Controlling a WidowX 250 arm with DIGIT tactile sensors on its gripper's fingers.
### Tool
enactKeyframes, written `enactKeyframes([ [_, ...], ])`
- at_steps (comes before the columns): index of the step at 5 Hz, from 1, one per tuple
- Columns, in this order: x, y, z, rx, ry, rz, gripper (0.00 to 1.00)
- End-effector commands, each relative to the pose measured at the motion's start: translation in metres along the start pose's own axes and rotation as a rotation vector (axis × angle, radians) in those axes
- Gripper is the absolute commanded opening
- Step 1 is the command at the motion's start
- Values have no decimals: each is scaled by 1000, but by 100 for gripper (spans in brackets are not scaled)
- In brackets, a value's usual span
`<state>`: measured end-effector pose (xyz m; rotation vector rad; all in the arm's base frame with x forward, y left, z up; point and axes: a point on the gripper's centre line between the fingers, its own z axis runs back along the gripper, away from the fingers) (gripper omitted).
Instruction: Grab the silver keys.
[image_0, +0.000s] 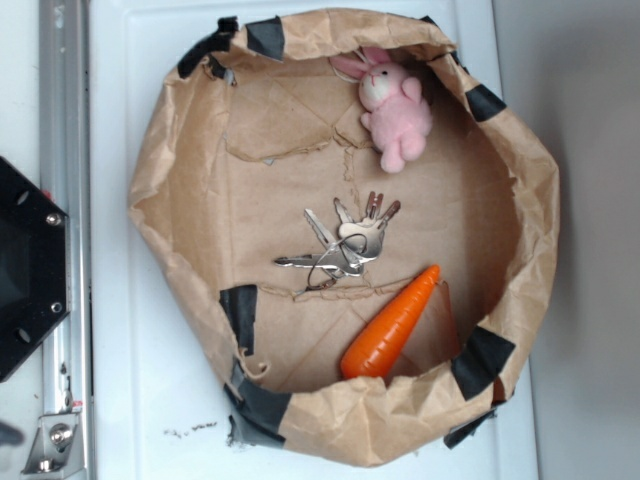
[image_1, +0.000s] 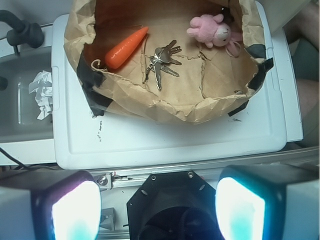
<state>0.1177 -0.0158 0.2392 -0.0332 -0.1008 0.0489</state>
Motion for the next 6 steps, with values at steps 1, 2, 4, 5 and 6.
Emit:
enactKeyframes([
  [1, 0, 0, 0, 0, 0, 0, 100],
  [2, 37, -12, -39, 36, -7, 19, 100],
  [4, 78, -8, -67, 57, -8, 87, 100],
  [5, 91, 7, -72, -21, -19, 146, 100],
  [6, 112, 17, -97, -56, -39, 211, 100],
])
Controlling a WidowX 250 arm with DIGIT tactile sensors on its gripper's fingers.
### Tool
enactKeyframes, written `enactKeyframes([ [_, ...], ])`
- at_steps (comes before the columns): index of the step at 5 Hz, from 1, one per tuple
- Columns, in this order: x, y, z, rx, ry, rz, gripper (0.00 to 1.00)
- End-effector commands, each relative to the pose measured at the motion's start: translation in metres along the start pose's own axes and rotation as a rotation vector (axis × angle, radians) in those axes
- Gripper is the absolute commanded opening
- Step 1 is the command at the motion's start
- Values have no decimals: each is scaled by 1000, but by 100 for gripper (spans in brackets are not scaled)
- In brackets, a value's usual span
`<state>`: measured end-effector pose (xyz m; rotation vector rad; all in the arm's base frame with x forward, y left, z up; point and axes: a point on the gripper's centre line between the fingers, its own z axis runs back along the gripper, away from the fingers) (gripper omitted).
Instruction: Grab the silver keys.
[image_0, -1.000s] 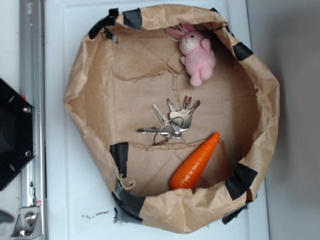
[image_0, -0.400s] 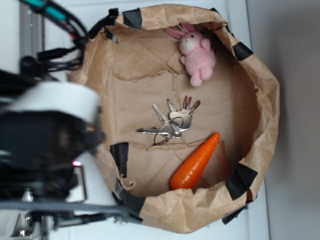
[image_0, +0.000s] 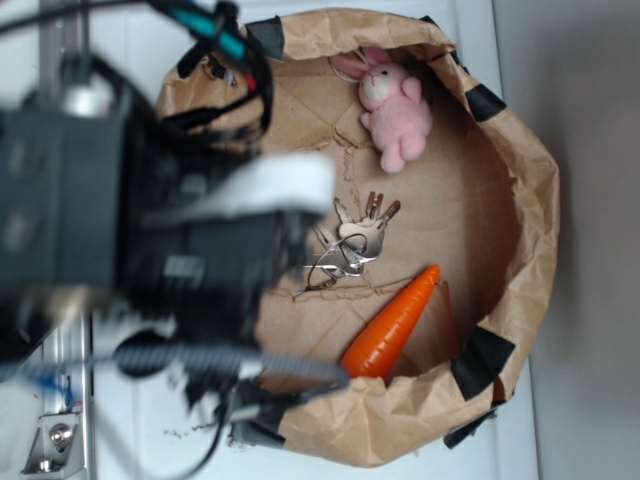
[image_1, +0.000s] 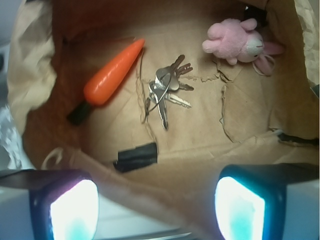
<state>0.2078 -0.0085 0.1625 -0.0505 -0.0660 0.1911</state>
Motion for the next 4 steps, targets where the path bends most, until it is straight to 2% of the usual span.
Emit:
enactKeyframes([
  [1, 39, 8, -25, -40, -63, 44, 100],
  [2, 37, 1, -44, 2, -57, -15, 100],
  [4, 42, 10, -42, 21, -76, -40, 100],
])
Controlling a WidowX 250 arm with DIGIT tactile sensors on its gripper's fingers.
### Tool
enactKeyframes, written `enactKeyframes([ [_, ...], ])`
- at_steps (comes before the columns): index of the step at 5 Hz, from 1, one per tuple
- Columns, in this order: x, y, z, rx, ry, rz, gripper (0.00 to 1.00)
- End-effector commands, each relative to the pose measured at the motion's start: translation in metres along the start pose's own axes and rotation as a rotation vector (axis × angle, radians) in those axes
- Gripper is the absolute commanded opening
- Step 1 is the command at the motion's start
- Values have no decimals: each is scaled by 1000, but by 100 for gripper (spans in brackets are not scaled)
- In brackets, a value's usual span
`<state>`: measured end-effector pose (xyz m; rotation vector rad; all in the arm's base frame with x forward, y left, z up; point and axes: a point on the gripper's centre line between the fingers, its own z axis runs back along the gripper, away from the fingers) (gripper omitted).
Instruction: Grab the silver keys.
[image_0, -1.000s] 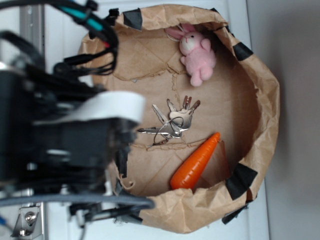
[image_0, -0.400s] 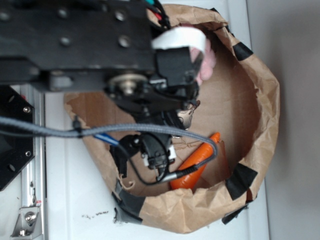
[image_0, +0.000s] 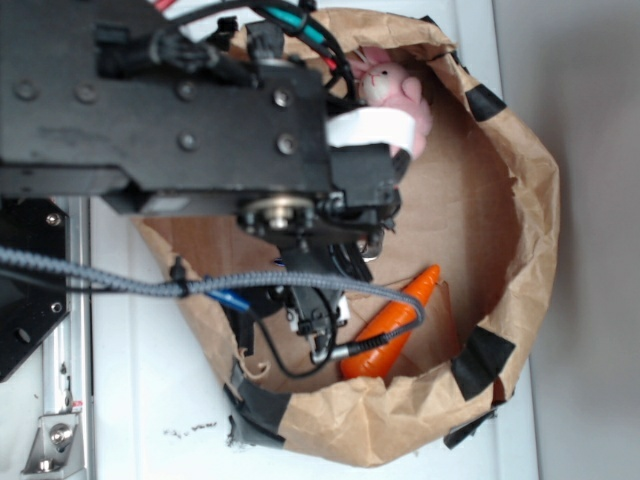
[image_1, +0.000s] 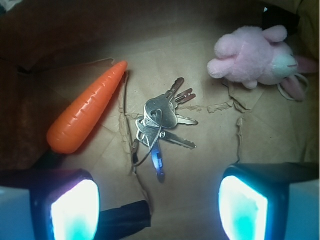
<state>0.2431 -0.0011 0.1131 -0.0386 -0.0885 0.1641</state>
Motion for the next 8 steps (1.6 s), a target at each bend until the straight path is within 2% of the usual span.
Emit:
enactKeyframes([
  [1, 9, 6, 9, 13, -53, -12, 100],
  [5, 9, 6, 9, 13, -53, -12, 100],
  [6, 18, 9, -13, -101, -27, 77, 100],
  [7, 22, 18, -23, -128, -41, 170, 100],
  [8, 22, 22, -35, -89, -18, 202, 100],
])
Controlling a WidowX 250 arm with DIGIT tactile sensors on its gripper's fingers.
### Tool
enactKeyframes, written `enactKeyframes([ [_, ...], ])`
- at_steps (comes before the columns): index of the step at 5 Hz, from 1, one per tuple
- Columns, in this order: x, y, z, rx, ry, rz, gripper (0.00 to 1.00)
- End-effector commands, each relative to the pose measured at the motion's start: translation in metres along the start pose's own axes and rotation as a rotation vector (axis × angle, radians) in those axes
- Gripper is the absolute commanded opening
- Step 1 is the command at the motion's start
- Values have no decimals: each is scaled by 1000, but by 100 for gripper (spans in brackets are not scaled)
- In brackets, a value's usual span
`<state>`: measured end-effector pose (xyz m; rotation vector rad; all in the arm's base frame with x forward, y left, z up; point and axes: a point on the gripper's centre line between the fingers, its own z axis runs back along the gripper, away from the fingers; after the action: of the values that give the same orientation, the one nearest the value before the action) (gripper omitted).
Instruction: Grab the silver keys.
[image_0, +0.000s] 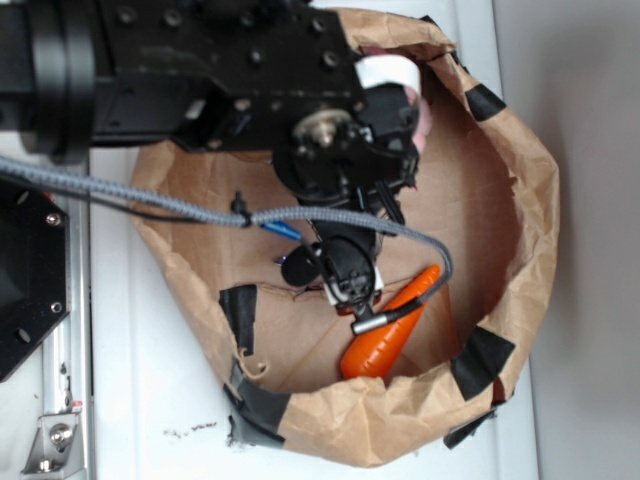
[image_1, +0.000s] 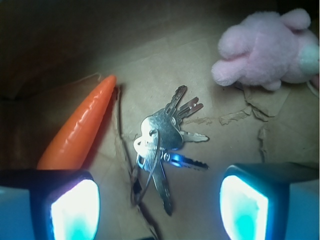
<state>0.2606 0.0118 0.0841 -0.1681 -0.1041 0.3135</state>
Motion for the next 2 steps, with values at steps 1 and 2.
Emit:
enactKeyframes([
  [1, 2, 9, -9, 33, -11, 52, 100],
  [2, -4, 5, -23, 56, -12, 31, 100],
])
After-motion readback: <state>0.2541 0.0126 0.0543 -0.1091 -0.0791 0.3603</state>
